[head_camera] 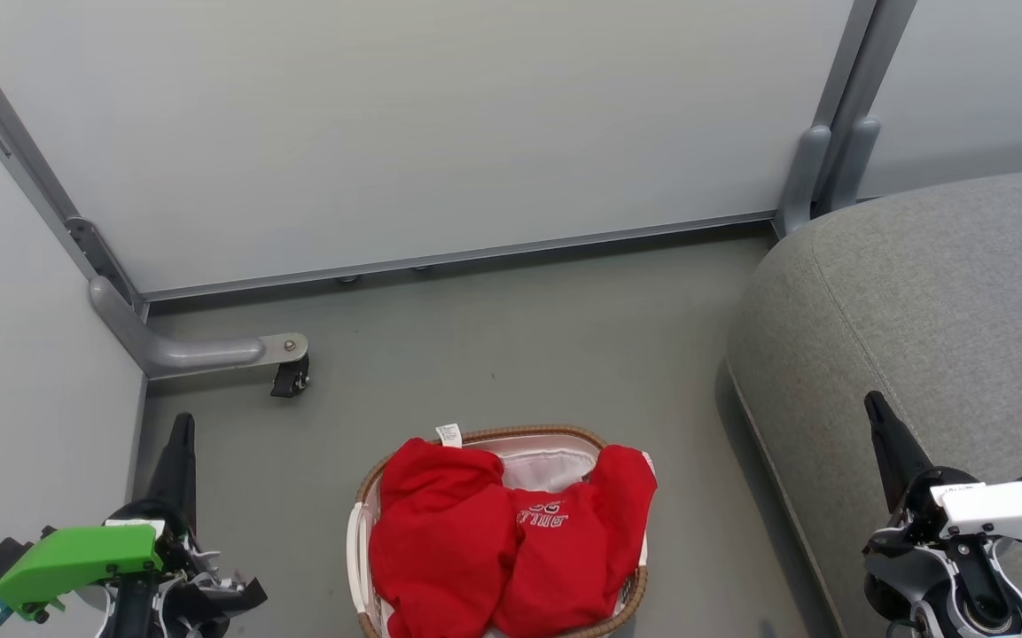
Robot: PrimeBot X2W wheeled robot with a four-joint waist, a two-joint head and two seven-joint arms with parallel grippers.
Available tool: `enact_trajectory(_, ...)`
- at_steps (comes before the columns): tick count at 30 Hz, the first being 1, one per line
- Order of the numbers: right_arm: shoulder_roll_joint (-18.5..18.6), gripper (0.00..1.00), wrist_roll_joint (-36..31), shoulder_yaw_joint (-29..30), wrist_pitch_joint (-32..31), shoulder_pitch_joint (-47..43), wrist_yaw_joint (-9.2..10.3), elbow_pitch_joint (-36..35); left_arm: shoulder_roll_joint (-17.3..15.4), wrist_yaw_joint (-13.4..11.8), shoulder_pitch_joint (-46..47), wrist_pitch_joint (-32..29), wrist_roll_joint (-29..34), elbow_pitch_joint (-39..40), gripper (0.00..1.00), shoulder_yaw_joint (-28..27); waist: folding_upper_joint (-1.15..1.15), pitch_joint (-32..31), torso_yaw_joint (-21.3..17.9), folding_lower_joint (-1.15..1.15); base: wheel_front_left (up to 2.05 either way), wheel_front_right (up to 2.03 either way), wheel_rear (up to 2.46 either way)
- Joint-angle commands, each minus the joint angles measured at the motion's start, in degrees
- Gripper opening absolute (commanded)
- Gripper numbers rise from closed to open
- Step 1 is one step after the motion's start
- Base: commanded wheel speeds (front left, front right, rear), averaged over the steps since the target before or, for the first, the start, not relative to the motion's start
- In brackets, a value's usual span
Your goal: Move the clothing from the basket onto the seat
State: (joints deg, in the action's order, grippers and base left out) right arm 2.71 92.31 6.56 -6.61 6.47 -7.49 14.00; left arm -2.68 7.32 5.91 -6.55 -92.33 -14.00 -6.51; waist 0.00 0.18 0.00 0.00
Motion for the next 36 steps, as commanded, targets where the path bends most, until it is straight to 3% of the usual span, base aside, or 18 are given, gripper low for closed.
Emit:
enact_trajectory(1,0.35,0.00,0.20,0.05,-0.01,-0.69,0.00,-0.16,-0.42,0.37,0.64,-0.13,-0.18,0.09,0.00,0.01,0.00,0.00,0.00,0.00,0.00,0.00,0.00)
enact_trajectory(2,-0.04,1.00,-0.03,-0.01,0.01,0.00,0.00,0.16,0.04,-0.02,-0.05,0.03,0.01,-0.16,1.00,0.00,0.00,0.00,0.00,0.00,0.00,0.00,0.00)
enact_trajectory(13,1.11,1.00,-3.77,-1.97,2.30,0.25,0.01,0.69,-0.39,-0.09,-0.26,2.32,2.53,-1.95,1.00,1.12,0.00,0.16,0.02,0.00,0.00,0.00,0.00)
enact_trajectory(36,3.62,1.00,-29.65,-5.34,8.03,2.13,0.01,-0.24,-2.17,0.02,1.36,8.04,28.11,-3.80,1.00,4.74,0.00,0.53,0.37,0.00,0.00,0.00,0.00)
